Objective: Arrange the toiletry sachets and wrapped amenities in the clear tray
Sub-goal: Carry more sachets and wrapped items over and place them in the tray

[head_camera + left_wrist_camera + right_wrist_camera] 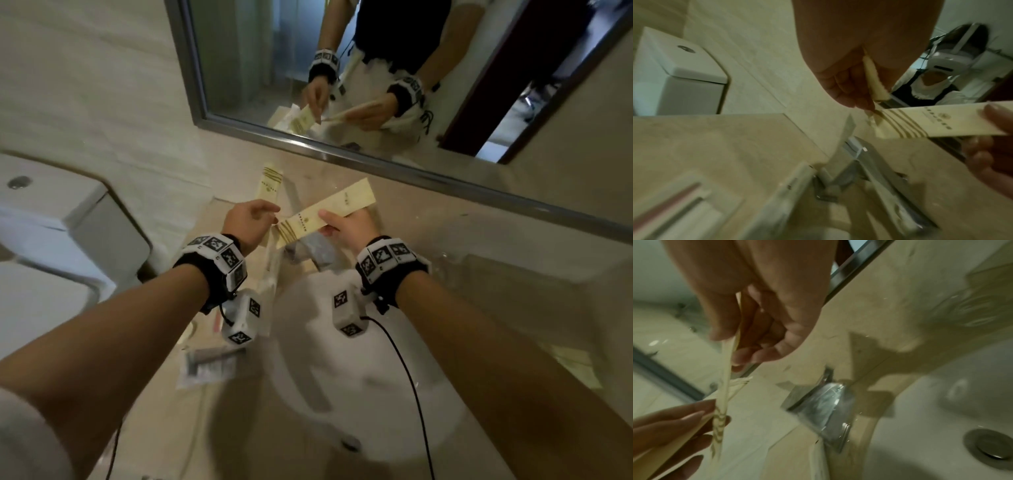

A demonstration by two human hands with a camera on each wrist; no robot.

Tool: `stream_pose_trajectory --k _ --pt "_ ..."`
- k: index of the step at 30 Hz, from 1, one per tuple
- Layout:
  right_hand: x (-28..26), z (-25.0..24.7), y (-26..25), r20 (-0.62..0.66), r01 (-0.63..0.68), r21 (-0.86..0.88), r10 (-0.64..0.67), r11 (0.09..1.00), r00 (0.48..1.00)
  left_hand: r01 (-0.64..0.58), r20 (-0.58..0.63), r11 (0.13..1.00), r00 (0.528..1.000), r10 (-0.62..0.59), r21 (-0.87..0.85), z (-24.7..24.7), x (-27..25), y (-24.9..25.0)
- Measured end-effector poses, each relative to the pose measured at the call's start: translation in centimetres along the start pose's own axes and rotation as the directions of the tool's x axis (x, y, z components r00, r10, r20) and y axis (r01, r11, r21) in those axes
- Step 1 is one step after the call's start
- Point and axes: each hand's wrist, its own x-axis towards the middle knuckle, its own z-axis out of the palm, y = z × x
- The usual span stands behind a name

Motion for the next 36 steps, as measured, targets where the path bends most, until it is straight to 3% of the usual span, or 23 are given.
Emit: stream_pose_trajectory --k 7,14,18,26,30,32,36 --pt "-3.2 -8.9 1.4 -0.154 0.013 0.103 0.003 0.995 0.988 0.024 0.165 0.999 0.986 -0.017 -0.04 6.4 -3.9 4.4" --pt "-8.2 -19.7 4.6 -0.286 0.031 0.216 0.033 0.976 0.958 0.041 0.397 0.993 0.918 0.007 -0.113 16.4 -7.4 9.4" --pt "-11.5 -25.2 6.2 -0.386 0.02 0.236 0.075 0.972 0.92 -0.014 0.494 0.997 0.868 0.049 -0.074 21.9 -9.0 10.5" --pt "-16.8 -34.1 12.1 -0.637 -0.119 0.216 0.233 0.969 0.735 -0.132 0.638 0.99 0.766 0.075 0.042 31.2 -12.7 12.5" --pt "-19.0 -36.7 14.2 -0.707 -0.142 0.327 0.341 0.934 0.619 -0.171 0.68 0.98 0.731 0.06 0.098 34.3 -14.0 13.0" --pt "-20.0 -37.9 15.4 -0.746 -0.186 0.348 0.391 0.919 0.538 -0.171 0.679 0.981 0.732 0.063 0.092 35.5 -14.4 12.9" --pt "-21.7 -38.9 18.2 -0.715 -0.408 0.372 0.537 0.834 0.447 -0.145 0.655 0.985 0.754 0.047 0.096 37.0 -14.8 11.9"
